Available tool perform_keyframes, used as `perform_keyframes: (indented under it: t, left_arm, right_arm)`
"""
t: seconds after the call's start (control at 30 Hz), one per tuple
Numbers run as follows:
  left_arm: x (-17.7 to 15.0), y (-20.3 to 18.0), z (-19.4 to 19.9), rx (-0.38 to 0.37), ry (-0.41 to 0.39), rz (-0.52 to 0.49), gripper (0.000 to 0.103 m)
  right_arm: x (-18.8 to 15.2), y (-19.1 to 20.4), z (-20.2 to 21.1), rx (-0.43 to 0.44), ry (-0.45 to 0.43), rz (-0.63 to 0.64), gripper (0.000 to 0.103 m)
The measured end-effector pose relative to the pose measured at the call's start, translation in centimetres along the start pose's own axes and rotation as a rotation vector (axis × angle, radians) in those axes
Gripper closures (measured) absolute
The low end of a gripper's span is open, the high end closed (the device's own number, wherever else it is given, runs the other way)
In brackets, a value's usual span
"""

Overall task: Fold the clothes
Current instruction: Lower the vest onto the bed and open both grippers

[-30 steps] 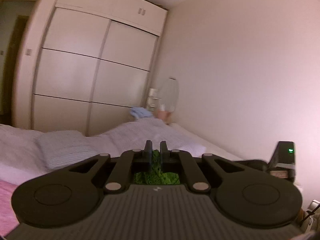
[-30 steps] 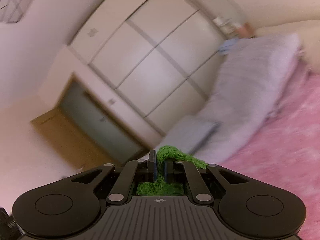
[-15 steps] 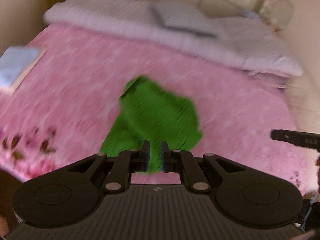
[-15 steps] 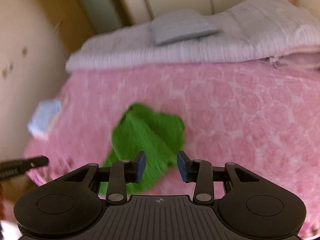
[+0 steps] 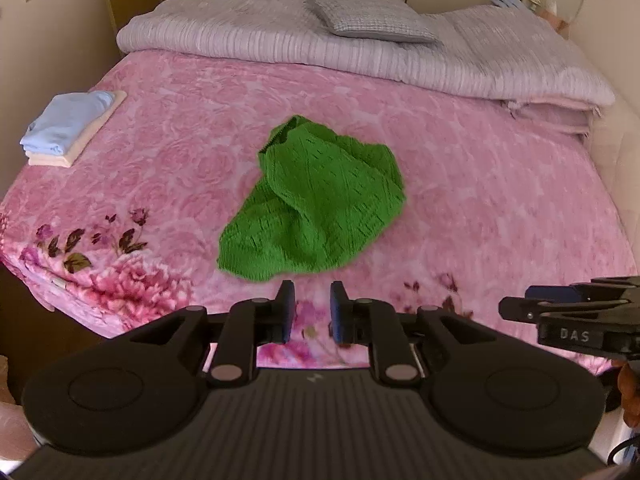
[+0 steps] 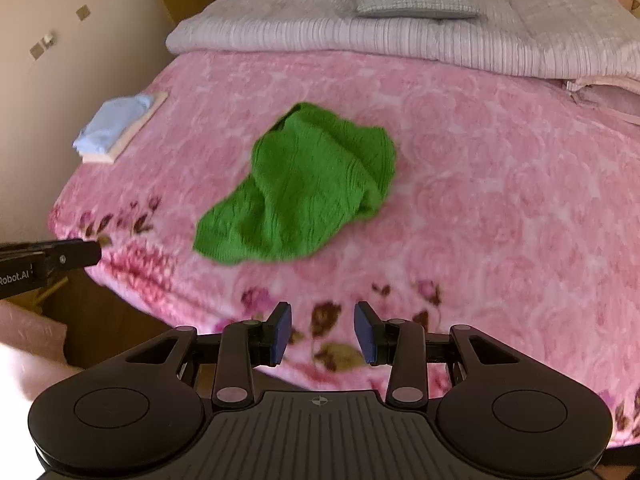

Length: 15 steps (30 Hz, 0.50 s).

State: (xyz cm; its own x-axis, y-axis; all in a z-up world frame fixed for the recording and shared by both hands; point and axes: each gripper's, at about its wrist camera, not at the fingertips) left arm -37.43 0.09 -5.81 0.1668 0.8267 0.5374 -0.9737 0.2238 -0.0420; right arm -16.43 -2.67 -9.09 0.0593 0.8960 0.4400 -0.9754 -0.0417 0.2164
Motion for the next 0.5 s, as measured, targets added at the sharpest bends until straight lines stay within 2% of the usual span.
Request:
perform_keyframes:
  t: [0.27, 0.5]
  left_arm:
    - [-3.6, -1.0, 2.3, -0.001, 0.006, -0.032, 0.087]
    - [-4.6, -0.4, 3.6, 0.008, -0.021, -0.034, 0.082]
  right_arm:
    - [-4.1, 0.2, 1.7, -0.007, 0.007, -0.043, 0.064]
    - [-4.6, 1.1, 2.7, -0.015, -0.005, -0.030, 0.064]
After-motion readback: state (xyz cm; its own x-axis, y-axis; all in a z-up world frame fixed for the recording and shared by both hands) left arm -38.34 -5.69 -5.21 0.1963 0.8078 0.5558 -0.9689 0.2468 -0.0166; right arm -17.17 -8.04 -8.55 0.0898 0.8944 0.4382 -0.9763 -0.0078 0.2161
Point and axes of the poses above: each gripper's, at about its wrist camera, not at the fingertips, and z roughly against the way its jaws point, y to its left, x to its top
